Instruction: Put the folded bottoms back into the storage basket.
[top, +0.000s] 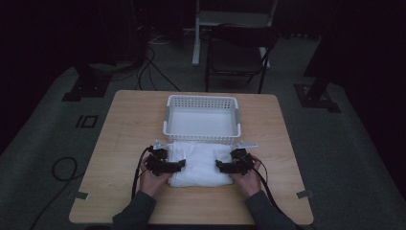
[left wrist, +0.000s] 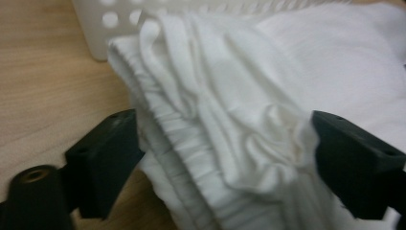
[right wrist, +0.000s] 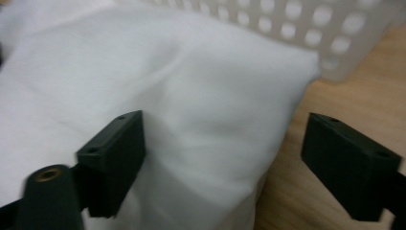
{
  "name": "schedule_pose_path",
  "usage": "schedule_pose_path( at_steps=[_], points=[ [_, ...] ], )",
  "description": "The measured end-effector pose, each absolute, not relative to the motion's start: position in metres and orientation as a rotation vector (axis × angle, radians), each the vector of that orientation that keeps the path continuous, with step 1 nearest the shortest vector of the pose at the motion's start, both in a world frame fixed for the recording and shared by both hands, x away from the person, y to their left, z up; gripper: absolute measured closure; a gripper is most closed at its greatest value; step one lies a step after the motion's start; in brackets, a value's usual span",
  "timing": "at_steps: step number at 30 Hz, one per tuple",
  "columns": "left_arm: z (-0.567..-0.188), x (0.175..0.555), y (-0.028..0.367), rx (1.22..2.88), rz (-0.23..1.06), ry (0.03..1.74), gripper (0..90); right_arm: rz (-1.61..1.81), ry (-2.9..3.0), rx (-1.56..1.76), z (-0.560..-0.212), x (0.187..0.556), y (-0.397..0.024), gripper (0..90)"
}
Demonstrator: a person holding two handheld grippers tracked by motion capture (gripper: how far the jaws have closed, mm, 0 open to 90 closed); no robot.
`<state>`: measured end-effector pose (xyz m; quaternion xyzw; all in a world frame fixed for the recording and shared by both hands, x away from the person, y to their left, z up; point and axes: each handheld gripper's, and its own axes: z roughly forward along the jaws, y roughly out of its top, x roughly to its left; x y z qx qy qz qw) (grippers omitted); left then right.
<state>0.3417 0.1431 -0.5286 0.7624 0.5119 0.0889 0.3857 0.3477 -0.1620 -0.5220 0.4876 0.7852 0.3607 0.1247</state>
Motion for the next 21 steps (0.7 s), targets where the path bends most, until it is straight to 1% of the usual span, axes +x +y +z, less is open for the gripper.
schedule_pose_path(
  at_steps=[7,11,16,19,21],
  points=[
    [-0.544,0.352,0.149,1.920,0.119,1.296,4.9,1.078,2.354,1.531,-0.536,0.360,-0.167,10.0],
    [-0.548,0.355,0.151,1.910,0.084,1.296,3.9,1.139,2.385,1.601,-0.542,0.366,-0.173,9.9],
    [-0.549,0.356,0.150,1.912,0.077,1.283,3.8,1.164,2.413,1.567,-0.543,0.368,-0.173,10.8],
    [-0.548,0.356,0.150,1.912,0.062,1.283,5.2,1.212,2.435,1.562,-0.544,0.369,-0.174,17.2],
    [-0.548,0.356,0.150,1.905,0.039,1.283,8.1,1.237,2.441,1.566,-0.544,0.369,-0.174,21.3]
  ],
)
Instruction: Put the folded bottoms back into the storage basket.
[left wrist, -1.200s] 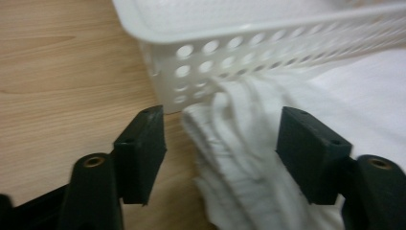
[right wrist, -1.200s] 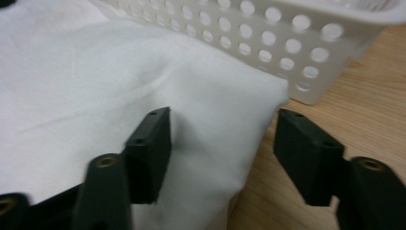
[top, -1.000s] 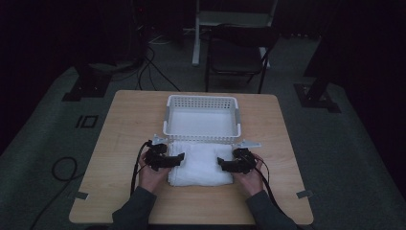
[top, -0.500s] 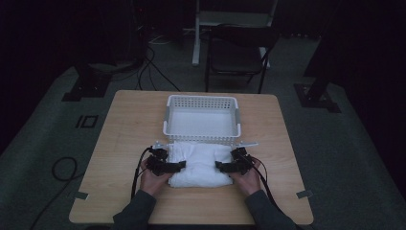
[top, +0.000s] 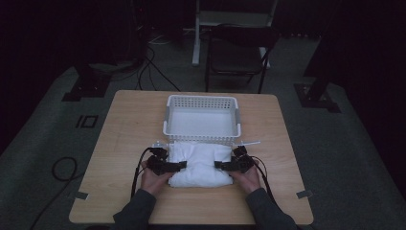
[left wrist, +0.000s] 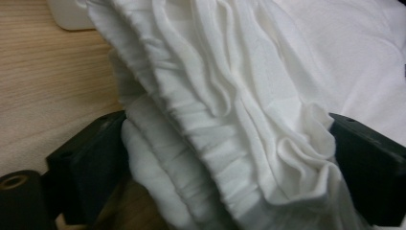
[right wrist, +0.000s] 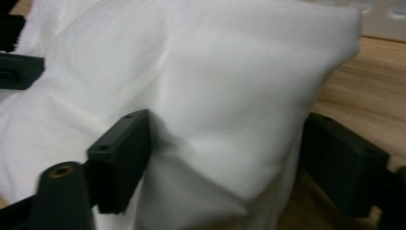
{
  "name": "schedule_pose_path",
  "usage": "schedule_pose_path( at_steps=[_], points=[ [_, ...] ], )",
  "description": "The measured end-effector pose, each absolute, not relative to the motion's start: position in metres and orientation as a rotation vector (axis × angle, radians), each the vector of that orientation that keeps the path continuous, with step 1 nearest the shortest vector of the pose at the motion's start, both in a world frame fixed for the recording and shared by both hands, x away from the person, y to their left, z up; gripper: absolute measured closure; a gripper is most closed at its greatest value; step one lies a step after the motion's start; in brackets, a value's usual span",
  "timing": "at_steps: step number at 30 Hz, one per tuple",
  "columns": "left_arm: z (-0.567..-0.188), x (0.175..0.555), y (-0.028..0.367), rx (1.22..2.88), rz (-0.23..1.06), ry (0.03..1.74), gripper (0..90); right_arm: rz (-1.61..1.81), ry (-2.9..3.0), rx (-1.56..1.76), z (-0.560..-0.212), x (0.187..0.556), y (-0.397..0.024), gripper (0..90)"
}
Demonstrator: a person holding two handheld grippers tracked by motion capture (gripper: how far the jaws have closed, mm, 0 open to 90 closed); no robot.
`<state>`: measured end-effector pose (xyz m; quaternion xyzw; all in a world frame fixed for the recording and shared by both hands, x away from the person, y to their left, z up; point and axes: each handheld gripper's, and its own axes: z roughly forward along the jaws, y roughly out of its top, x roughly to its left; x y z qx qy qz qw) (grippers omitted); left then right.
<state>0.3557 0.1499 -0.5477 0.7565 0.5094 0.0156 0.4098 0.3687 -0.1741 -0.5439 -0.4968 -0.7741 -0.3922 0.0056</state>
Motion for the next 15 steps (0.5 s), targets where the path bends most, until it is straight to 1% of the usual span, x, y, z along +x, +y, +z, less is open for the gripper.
schedule_pose_path(
  at_steps=[2,8,10,12,14,15],
  points=[
    [-0.5478,0.3560,0.1503,1.895,0.010,1.276,13.8,-1.231,-2.406,-1.546,-0.5440,0.3689,-0.1742,25.4],
    [-0.5483,0.3558,0.1500,1.886,-0.039,1.264,26.0,-1.244,-2.346,-1.508,-0.5458,0.3719,-0.1761,36.1],
    [-0.5483,0.3550,0.1502,1.873,-0.051,1.255,32.1,-1.244,-2.331,-1.499,-0.5463,0.3726,-0.1768,39.9],
    [-0.5458,0.3530,0.1490,1.884,-0.033,1.234,38.4,-1.250,-2.320,-1.489,-0.5460,0.3727,-0.1774,46.2],
    [-0.5420,0.3502,0.1466,1.905,0.004,1.218,44.7,-1.270,-2.342,-1.473,-0.5433,0.3712,-0.1776,55.6],
    [-0.5402,0.3484,0.1453,1.909,0.024,1.213,46.9,-1.277,-2.345,-1.470,-0.5422,0.3703,-0.1773,58.8]
  ],
)
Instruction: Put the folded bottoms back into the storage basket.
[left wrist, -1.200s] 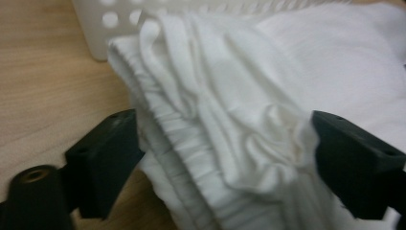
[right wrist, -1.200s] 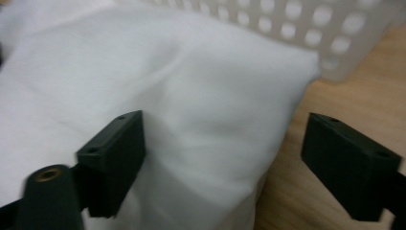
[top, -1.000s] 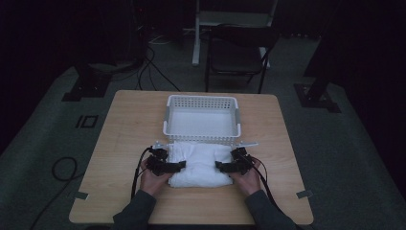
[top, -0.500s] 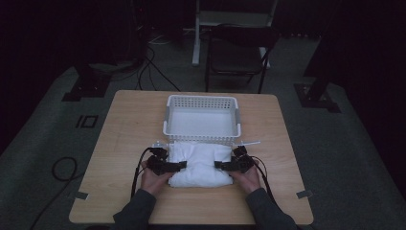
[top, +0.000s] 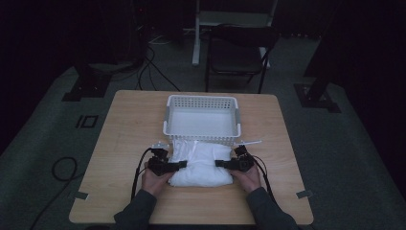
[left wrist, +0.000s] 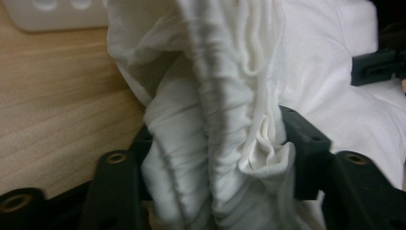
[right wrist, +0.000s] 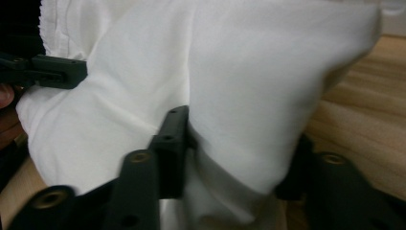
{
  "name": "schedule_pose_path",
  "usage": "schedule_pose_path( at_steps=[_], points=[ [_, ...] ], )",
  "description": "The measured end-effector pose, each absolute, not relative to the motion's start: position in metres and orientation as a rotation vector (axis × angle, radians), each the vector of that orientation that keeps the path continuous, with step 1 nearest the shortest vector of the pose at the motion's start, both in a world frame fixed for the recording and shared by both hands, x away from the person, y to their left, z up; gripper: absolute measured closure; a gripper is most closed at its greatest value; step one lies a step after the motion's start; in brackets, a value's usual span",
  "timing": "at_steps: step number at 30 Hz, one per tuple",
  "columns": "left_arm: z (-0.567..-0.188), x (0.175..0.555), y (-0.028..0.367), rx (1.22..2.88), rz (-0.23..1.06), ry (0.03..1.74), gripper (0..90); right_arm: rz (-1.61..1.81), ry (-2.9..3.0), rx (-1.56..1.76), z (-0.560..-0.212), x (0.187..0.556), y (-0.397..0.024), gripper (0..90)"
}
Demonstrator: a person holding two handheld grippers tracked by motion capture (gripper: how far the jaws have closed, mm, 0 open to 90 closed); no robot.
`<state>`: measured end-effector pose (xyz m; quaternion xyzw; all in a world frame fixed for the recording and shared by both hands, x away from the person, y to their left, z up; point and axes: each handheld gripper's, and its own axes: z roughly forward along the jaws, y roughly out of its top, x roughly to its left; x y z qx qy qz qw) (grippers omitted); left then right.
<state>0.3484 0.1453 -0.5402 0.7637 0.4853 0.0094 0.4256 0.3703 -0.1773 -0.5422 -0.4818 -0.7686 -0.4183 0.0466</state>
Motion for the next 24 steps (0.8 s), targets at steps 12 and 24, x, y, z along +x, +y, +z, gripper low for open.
schedule_pose_path(
  at_steps=[12,24],
  points=[
    [-0.528,0.336,0.142,1.928,0.111,1.193,54.1,-1.345,-2.415,-1.450,-0.531,0.358,-0.175,65.1],
    [-0.517,0.324,0.141,1.933,0.191,1.178,54.6,-1.385,-2.454,-1.426,-0.521,0.347,-0.173,65.5]
  ],
)
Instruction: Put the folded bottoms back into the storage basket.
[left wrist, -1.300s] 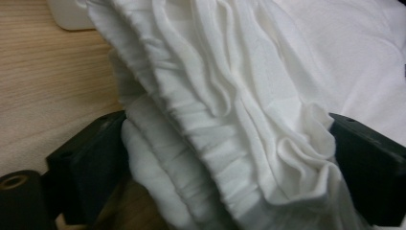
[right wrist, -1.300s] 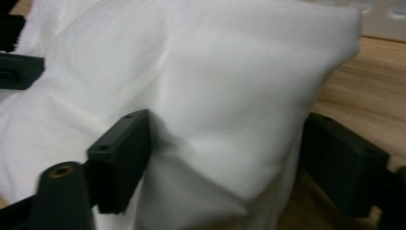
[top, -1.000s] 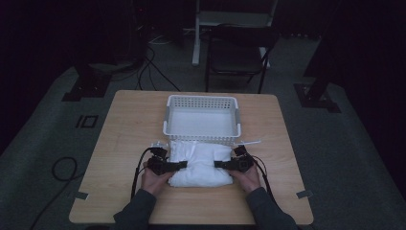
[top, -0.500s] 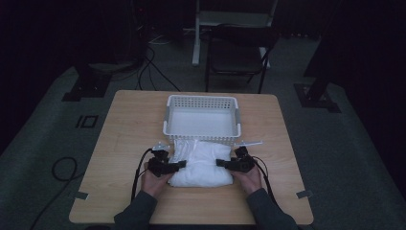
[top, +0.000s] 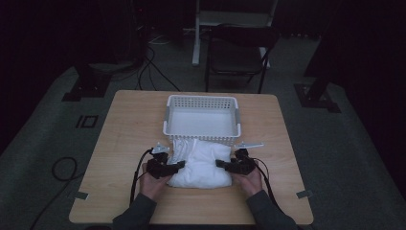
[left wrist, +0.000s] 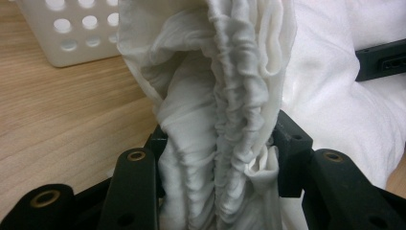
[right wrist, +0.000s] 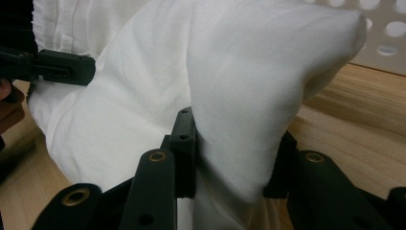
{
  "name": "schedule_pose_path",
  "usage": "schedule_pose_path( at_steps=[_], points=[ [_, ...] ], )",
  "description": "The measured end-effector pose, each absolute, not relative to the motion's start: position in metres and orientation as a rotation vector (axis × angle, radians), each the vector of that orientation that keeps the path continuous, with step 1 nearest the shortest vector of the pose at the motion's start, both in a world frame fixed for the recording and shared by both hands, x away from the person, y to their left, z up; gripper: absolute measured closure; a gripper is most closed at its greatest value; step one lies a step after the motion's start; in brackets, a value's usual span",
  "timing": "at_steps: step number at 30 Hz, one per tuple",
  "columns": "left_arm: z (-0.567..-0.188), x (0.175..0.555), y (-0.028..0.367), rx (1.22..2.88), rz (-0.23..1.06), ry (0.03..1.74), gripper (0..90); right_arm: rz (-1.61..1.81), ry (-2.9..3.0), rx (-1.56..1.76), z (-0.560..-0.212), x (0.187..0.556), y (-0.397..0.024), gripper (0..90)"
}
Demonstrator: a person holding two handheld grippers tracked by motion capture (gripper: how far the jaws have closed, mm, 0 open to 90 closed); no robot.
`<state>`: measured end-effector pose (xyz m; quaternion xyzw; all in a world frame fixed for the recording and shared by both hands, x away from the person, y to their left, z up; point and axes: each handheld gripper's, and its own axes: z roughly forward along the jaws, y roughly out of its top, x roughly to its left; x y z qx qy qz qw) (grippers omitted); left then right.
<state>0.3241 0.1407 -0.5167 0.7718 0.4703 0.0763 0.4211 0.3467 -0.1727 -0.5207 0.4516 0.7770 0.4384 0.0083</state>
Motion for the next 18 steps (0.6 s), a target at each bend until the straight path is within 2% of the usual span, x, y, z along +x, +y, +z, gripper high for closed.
schedule_pose_path(
  at_steps=[18],
  points=[
    [-0.499,0.311,0.142,1.923,0.258,1.157,54.7,1.389,2.401,1.340,-0.503,0.335,-0.170,65.7]
  ],
)
